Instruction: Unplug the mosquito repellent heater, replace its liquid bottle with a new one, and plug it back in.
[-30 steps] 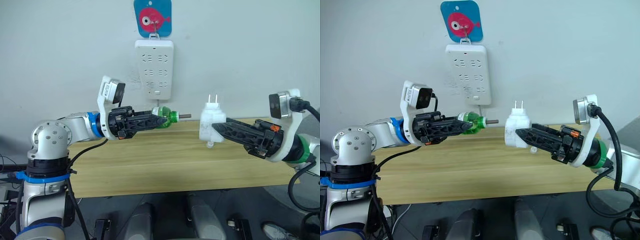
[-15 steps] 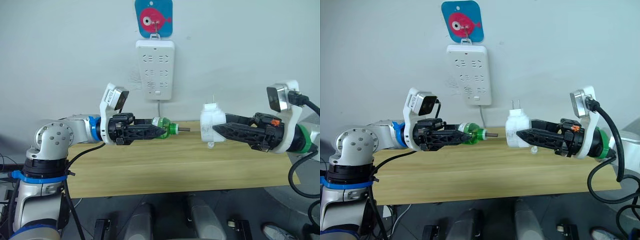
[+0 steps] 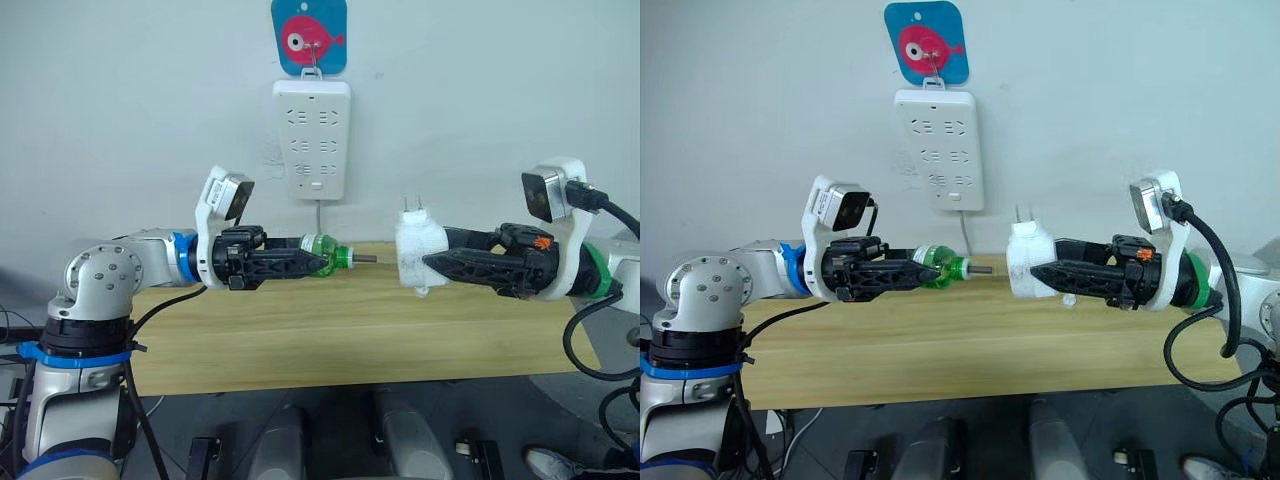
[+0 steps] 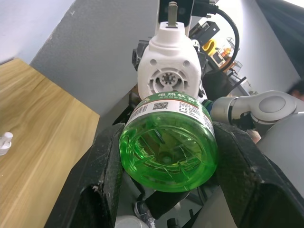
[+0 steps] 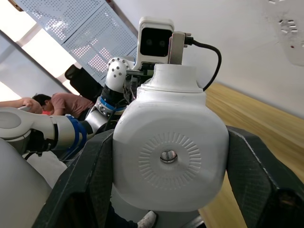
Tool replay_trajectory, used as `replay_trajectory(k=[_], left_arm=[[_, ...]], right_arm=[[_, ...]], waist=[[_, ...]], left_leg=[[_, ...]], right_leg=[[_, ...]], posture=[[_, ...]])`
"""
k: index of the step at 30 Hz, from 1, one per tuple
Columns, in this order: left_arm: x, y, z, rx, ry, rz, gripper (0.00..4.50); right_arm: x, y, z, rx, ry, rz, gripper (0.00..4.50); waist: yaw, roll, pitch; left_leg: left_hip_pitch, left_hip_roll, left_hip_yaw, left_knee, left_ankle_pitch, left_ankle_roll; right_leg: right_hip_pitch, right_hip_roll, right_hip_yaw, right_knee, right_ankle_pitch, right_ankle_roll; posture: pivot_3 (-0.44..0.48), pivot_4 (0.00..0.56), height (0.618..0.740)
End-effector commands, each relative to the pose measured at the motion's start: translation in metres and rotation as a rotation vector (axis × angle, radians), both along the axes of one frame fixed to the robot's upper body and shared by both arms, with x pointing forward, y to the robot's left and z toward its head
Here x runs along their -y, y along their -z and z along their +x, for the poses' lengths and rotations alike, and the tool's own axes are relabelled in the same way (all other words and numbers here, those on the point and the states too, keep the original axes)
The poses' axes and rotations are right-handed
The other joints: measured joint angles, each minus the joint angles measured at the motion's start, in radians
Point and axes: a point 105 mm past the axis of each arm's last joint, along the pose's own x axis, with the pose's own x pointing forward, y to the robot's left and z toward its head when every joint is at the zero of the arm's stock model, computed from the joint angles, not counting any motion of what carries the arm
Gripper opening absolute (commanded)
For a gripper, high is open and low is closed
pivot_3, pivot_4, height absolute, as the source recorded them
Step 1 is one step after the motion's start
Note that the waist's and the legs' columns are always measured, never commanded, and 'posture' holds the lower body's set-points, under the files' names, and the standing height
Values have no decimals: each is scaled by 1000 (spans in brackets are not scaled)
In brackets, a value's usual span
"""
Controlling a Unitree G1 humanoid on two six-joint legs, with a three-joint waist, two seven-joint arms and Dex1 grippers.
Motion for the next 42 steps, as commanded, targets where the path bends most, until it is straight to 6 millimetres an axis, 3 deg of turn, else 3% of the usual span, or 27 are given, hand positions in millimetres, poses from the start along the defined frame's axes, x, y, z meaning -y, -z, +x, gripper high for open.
replay_trajectory(k=[1, 27, 42], left_arm=[[2, -10, -6, 47, 29, -26, 2408], [19, 0, -3, 27, 50, -60, 2408], [27, -3, -5, 30, 63, -85, 2408]], right_arm=[[-4, -10, -7, 39, -7, 38, 2949], [-13, -8, -15, -14, 6, 78, 2949], [-18, -6, -12, 4, 31, 56, 2949]], waist=[[0, 0, 0], [-1, 0, 0], [-2, 0, 0]], left_leg=[[0, 0, 0, 0, 0, 0], [0, 0, 0, 0, 0, 0], [0, 0, 0, 0, 0, 0]], right_leg=[[0, 0, 0, 0, 0, 0], [0, 0, 0, 0, 0, 0], [0, 0, 0, 0, 0, 0]], posture=[[-98, 216, 740], [-128, 212, 740], [-134, 216, 740]])
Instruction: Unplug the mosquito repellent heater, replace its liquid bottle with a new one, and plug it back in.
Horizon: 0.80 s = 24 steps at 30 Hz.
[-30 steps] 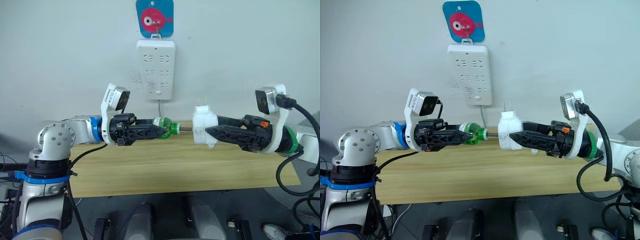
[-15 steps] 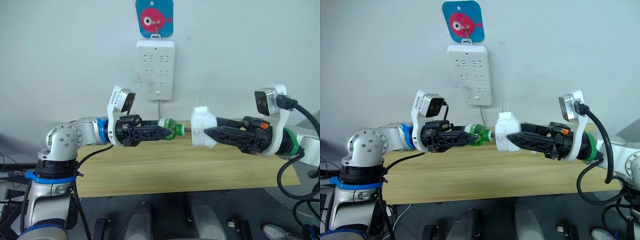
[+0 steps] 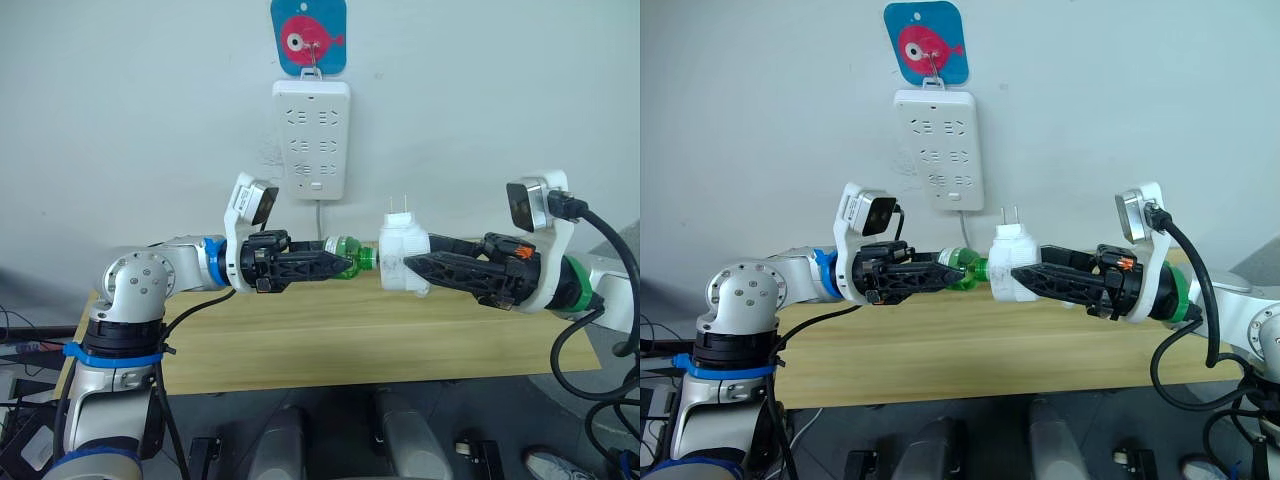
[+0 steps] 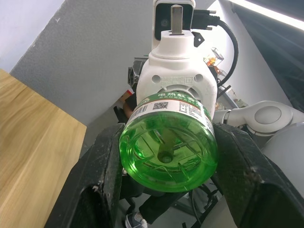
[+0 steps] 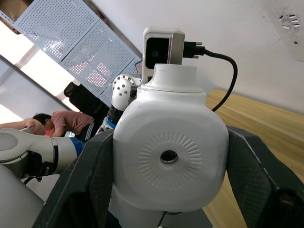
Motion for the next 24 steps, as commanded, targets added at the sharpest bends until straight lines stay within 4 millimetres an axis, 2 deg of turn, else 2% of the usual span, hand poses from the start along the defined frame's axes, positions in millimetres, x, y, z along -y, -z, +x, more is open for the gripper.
replay_trajectory(k=[1, 16, 24], left_arm=[[5, -11, -9, 50, 40, -26, 2408], [19, -7, -12, 68, 56, -43, 2408], [30, -2, -13, 75, 75, -64, 2408]], right_arm=[[-6, -8, -6, 56, -16, 13, 2949], [-14, -6, -9, 80, -22, -40, 2949], [-14, -2, -20, -5, -92, -96, 2949]], waist=[[0, 0, 0], [0, 0, 0], [-1, 0, 0]], left_leg=[[0, 0, 0, 0, 0, 0], [0, 0, 0, 0, 0, 0], [0, 0, 0, 0, 0, 0]], right_leg=[[0, 0, 0, 0, 0, 0], [0, 0, 0, 0, 0, 0], [0, 0, 0, 0, 0, 0]], posture=[[-134, 216, 740], [-147, 220, 740], [-157, 219, 740]])
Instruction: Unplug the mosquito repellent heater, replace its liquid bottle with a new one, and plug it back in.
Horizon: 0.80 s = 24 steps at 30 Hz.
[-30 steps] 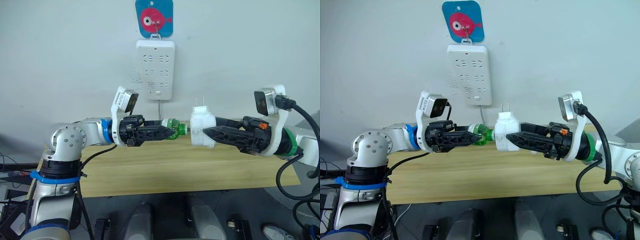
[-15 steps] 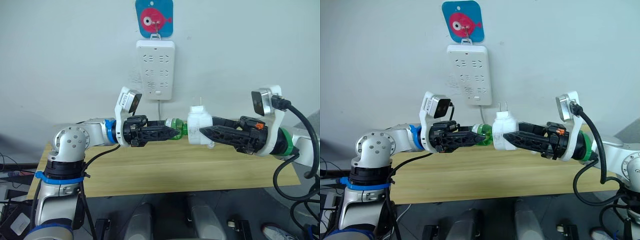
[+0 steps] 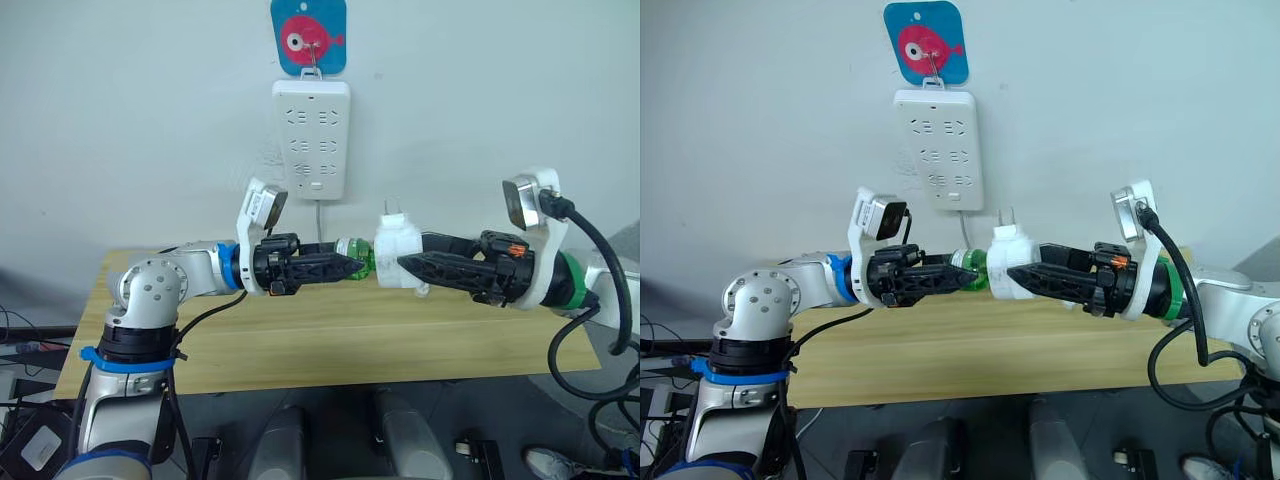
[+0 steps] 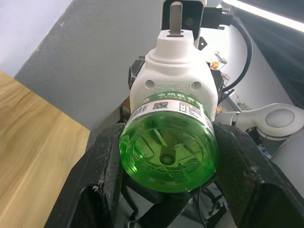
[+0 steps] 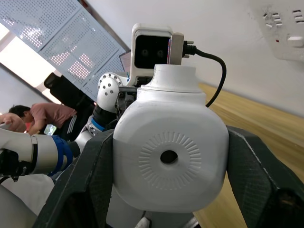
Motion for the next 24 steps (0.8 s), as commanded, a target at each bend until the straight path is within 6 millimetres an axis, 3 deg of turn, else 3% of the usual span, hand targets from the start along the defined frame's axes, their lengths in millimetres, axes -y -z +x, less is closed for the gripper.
replay_trajectory(k=[1, 5, 13, 18, 24], left_arm=[[16, -9, -12, 77, 74, -37, 2408], [20, -8, -8, 78, 46, -63, 2408], [23, -5, -1, 36, -8, -113, 2408], [25, -8, 3, 15, -34, -148, 2408], [27, -11, 9, 8, -53, -171, 2408]], right_arm=[[-12, -2, -21, -40, -122, -8, 3299], [-8, -1, -17, -50, -84, -42, 4462], [0, -6, -16, -73, -54, -56, 4500], [4, -6, -25, -66, -95, -107, 4500], [8, 10, -40, -77, -144, -219, 4500]], waist=[[0, 0, 0], [0, 0, 0], [-1, 0, 0], [0, 0, 0], [0, 0, 0]], left_leg=[[0, 0, 0, 0, 0, 0], [0, 0, 0, 0, 0, 0], [0, 0, 0, 0, 0, 0], [0, 0, 1, 0, 0, 0], [0, 0, 0, 0, 0, 0]], right_leg=[[0, 0, 0, 0, 0, 0], [1, 0, 0, -1, 0, 0], [0, 0, 0, 0, 0, 0], [1, 1, 0, -1, 0, 0], [1, 1, -1, -1, 0, 0]], posture=[[-157, 219, 740], [-160, 219, 740], [-164, 217, 740], [-165, 212, 740], [-168, 207, 740]])
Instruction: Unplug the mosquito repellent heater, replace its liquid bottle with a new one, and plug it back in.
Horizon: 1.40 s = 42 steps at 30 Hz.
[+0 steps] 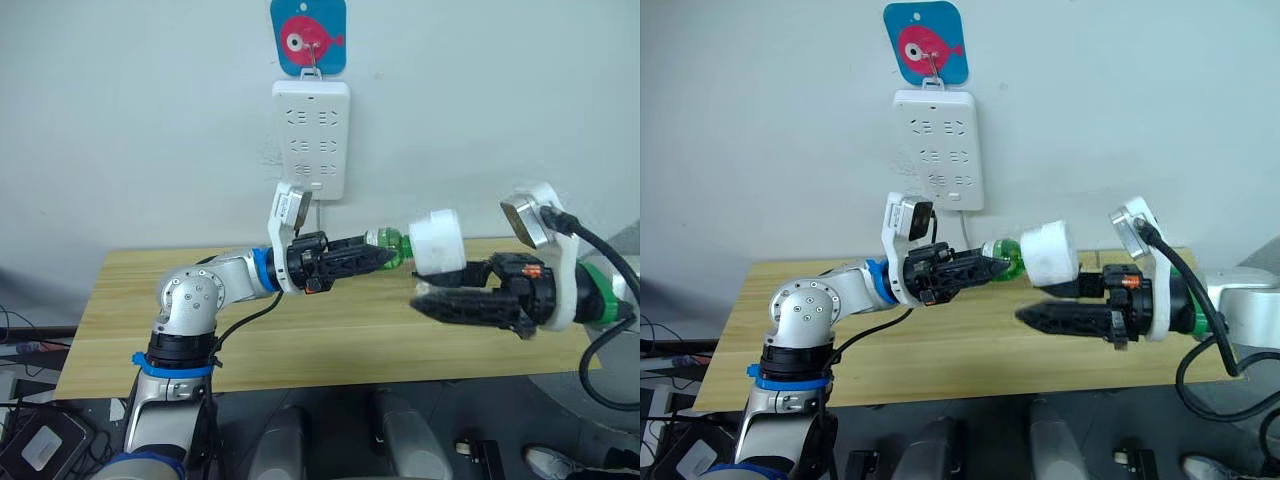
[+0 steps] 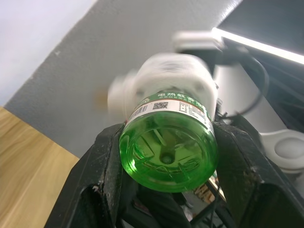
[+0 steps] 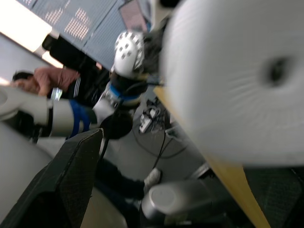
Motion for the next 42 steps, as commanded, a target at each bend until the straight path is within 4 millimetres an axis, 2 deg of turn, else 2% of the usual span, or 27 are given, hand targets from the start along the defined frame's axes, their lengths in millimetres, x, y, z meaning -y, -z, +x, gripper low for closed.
replay_trajectory(k=[1, 2, 5, 8, 11, 14, 15, 16, 18, 20, 23, 26, 30, 37, 42], left_arm=[[0, -13, -2, 31, 9, -56, 2408], [0, -14, -1, 28, 5, -62, 2408], [0, -17, 2, 18, -6, -76, 2408], [-2, -17, 0, 20, 9, -66, 2408], [-5, -17, -4, 26, 45, -45, 2408], [-8, -17, -9, 38, 87, -14, 2408], [-8, -16, -10, 43, 103, 0, 2408], [-9, -16, -10, 45, 113, 8, 2408], [-9, -16, -12, 48, 136, 21, 2408], [-9, -16, -14, 52, 165, 35, 2408], [-9, -17, -14, 53, 178, 42, 2408], [-9, -17, -14, 54, 180, 43, 2408], [-8, -16, -12, 57, 157, 43, 2408], [-6, -12, 0, 62, 71, 38, 2408], [-4, -8, 5, 75, 38, 49, 2408]], right_arm=[[-1, -1, -8, 35, -31, -17, 4500], [-1, 0, -9, 44, -31, -21, 4500], [2, 8, -16, 72, -52, -78, 3901], [18, 20, -18, 113, -33, -198, 2784], [38, 26, -11, 164, 15, -293, 1637], [57, 31, 5, 254, 76, -365, 497], [61, 31, 16, 309, 114, -375, 120], [64, 31, 23, 348, 136, -380, 0], [64, 28, 36, 408, 167, -365, 0], [55, 23, 50, 470, 165, -321, 0], [39, 23, 55, 491, 109, -280, 0], [19, 21, 49, 476, 42, -209, 0], [4, 11, 35, 428, -19, -121, 0], [-4, -3, 16, 341, -41, -29, 0], [-13, -25, 17, 326, 22, 90, 0]], waist=[[0, 0, 0], [0, 0, 0], [1, 0, 0], [2, 0, 0], [2, 0, 0], [0, 0, -1], [-1, 0, -1], [-2, 0, -1], [-4, 1, -1], [-7, 1, -1], [-9, 2, -2], [-7, 2, -2], [-6, 2, -2], [-5, 3, -2], [-6, 3, -2]], left_leg=[[0, 0, 0, 0, 0, 0], [0, 0, 1, 0, 0, 0], [0, 0, 1, 0, 0, 0], [0, 0, 0, 0, 0, 0], [0, 0, 1, 0, 0, 0], [1, -1, 3, 0, 0, 0], [1, -1, 3, 0, 0, -1], [1, -1, 3, 0, 0, -1], [2, 0, 5, 0, 1, -2], [2, 0, 5, 0, 1, -2], [2, 0, 4, 0, 2, -3], [1, 0, 2, 0, 2, -3], [1, -1, 2, 0, 1, -3], [1, -1, 1, 0, 1, -1], [1, -1, 1, 0, 1, -1]], right_leg=[[0, 0, 0, 0, 0, 0], [0, 0, 0, 0, 0, 0], [0, 0, 0, 0, 0, 0], [0, 0, 0, 0, 0, 0], [0, 2, 0, 0, 0, 0], [0, 3, 1, 0, 0, 0], [0, 3, 1, 0, 0, 0], [0, 3, 1, 0, 0, 0], [0, 3, 1, 0, 0, 0], [0, 3, 2, 0, 0, 0], [-1, 2, 2, 1, 0, 0], [-1, 0, 1, 1, 0, 0], [-1, -1, 1, 1, 0, 0], [0, -1, 1, 1, 0, 0], [0, -1, 1, 1, 0, 0]], posture=[[-170, 202, 740], [-170, 202, 740], [-171, 200, 740], [-172, 196, 740], [-182, 190, 740], [-191, 186, 740], [-193, 186, 740], [-196, 186, 740], [-199, 185, 740], [-205, 182, 740], [-204, 181, 740], [-203, 180, 740], [-199, 181, 740], [-206, 184, 740], [-211, 185, 740]])
